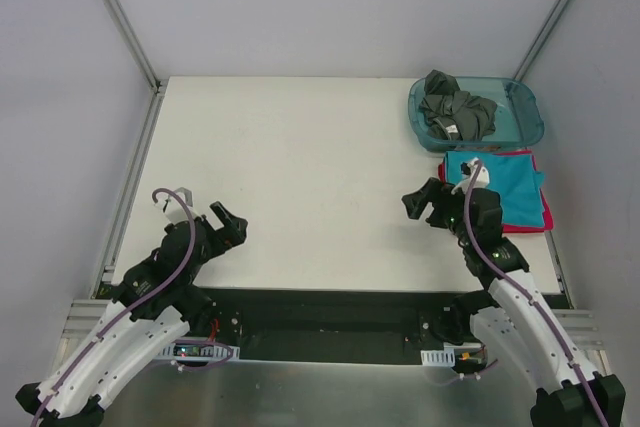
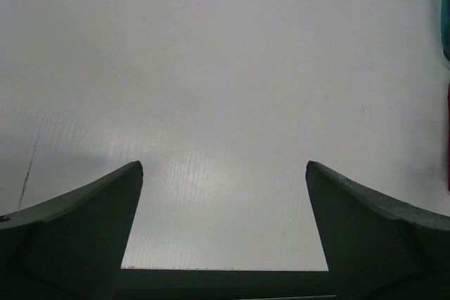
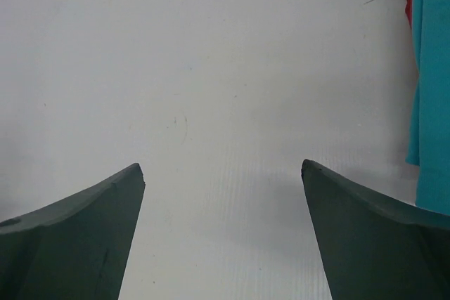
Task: Fold and stack the t-shirts
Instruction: Grab crumpled tshirt from bin with the right arm
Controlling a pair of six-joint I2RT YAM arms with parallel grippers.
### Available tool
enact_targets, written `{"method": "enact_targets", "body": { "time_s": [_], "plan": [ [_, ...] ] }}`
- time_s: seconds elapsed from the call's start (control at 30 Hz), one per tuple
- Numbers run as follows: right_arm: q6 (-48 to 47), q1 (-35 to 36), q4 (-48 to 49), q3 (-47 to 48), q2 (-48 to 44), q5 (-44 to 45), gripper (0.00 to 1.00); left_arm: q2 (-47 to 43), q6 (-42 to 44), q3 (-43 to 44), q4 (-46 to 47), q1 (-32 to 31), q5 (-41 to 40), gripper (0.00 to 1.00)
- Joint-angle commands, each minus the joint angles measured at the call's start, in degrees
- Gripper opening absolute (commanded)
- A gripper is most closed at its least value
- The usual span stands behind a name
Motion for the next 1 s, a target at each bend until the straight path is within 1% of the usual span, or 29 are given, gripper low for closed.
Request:
{"method": "enact_targets", "body": {
  "time_s": [0.0,0.07,0.13,0.2,0.27,0.3,0.37,0.47,0.53,0.6,0.7,0.77,0.8,0.83,0.87,0.9,0.97],
  "plan": [
    [2.0,0.2,4.3,1.1,-2.9,-2.0,0.96,-0.8,-1.4,-0.6,-1.5,0.5,-0.8,0.99],
    [3.9,0.1,5.1,0.1,-3.7,0.8,0.96,-0.8,-1.5,-0.2,-1.4,0.6,-1.1,0.99],
    [6.5,0.1,6.0,-1.8,-4.1,6.6,0.96,-0.5,-1.5,0.3,-1.4,0.5,-1.4,0.99],
    [7.2,0.0,7.6,-1.2,-3.2,12.3,0.96,0.1,-2.4,0.6,-1.3,0.6,-2.4,0.99],
    [3.8,0.1,4.8,2.7,-0.4,12.2,0.96,1.4,-3.5,0.8,-1.1,0.6,-3.7,0.99],
    [1.8,-0.1,3.4,5.2,2.8,11.7,0.96,2.4,-3.6,0.9,-0.8,0.5,-4.0,0.99],
    [-0.6,0.0,-0.8,12.1,8.4,13.4,0.96,4.6,-2.9,1.3,0.6,0.6,-4.1,0.99],
    [-2.1,-0.9,-10.0,23.9,18.1,23.4,0.96,9.6,2.4,1.5,7.5,0.6,-0.8,0.99],
    [-5.1,-2.3,-14.8,33.5,24.5,27.9,0.96,13.5,4.6,1.8,11.7,0.6,1.1,0.99],
    [-7.1,-5.6,-15.4,39.3,30.4,25.7,0.96,17.9,6.2,3.5,13.0,0.8,0.4,0.99],
    [-7.0,-10.9,-17.2,49.7,41.0,20.6,0.96,24.1,7.3,6.3,13.7,1.9,-1.4,0.99],
    [-10.3,-13.2,-17.6,56.6,48.6,16.2,0.96,27.0,8.7,7.4,16.0,3.8,1.1,0.99],
    [-11.6,-13.8,-18.2,60.5,52.9,15.6,0.96,28.5,9.4,7.7,17.0,5.2,2.8,0.99],
    [-13.4,-14.3,-19.3,64.0,58.3,16.0,0.96,29.8,9.8,7.9,18.0,6.6,3.8,0.99],
    [-14.1,-14.5,-20.3,68.0,60.7,17.2,0.96,31.0,10.0,8.0,18.6,8.1,4.8,0.99],
    [-14.8,-14.8,-20.8,71.2,65.9,18.4,0.96,32.4,10.0,8.3,19.1,9.4,5.6,0.99],
    [-17.2,-14.8,-21.3,77.7,73.0,20.6,0.96,34.9,10.3,8.1,21.6,12.5,8.7,0.99]
  ]
}}
